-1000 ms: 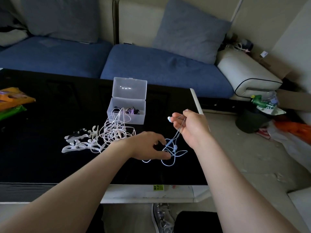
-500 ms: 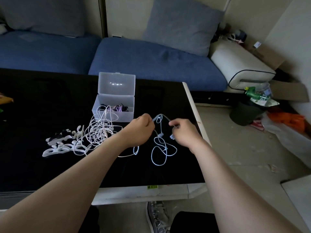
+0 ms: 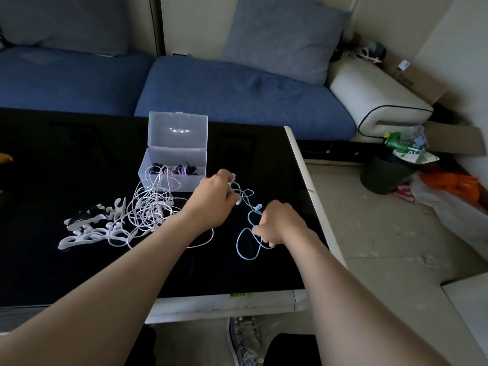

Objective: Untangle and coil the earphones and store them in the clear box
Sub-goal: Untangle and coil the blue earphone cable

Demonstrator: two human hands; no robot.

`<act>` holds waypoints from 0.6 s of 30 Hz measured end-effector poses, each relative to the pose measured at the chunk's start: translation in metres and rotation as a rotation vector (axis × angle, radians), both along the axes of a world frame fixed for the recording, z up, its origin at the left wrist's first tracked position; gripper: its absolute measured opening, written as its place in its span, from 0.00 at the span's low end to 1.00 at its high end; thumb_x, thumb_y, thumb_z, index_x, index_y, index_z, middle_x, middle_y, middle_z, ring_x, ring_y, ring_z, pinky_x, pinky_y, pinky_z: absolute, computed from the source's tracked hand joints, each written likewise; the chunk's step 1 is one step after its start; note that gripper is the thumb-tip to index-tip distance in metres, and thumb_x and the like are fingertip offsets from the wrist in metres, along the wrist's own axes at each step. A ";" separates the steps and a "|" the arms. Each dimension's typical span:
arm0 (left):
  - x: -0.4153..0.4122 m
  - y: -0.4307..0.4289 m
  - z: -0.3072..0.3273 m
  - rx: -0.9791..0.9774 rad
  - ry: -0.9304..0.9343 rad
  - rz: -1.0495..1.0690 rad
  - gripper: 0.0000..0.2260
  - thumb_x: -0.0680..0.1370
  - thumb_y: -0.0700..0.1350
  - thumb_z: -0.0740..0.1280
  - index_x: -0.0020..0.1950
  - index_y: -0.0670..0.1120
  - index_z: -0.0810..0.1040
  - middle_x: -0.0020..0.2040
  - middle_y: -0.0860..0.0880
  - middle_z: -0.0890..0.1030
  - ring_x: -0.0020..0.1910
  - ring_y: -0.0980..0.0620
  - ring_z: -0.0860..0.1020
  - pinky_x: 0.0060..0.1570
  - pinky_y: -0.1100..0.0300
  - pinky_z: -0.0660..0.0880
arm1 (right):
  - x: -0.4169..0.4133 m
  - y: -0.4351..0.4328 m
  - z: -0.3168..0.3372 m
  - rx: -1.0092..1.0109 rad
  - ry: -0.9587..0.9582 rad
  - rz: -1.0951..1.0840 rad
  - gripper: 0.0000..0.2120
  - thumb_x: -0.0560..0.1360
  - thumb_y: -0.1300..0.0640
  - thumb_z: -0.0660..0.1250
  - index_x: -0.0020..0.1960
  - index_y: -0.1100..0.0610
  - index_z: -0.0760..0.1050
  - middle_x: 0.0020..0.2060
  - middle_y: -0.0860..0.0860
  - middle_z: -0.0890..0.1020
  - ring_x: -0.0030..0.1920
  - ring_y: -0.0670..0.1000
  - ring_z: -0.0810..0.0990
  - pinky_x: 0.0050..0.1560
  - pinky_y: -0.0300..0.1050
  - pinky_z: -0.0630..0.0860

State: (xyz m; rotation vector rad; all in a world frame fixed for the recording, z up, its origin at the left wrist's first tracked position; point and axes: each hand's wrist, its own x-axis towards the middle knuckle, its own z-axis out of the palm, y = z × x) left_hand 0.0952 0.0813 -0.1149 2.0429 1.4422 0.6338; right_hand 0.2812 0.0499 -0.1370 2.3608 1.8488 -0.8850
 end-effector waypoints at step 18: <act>-0.024 -0.029 0.021 -0.018 0.022 -0.213 0.21 0.76 0.33 0.64 0.65 0.51 0.79 0.59 0.52 0.77 0.49 0.61 0.77 0.49 0.71 0.71 | -0.016 -0.021 0.059 0.057 0.575 0.038 0.15 0.85 0.61 0.61 0.50 0.51 0.85 0.37 0.51 0.79 0.37 0.50 0.78 0.42 0.45 0.76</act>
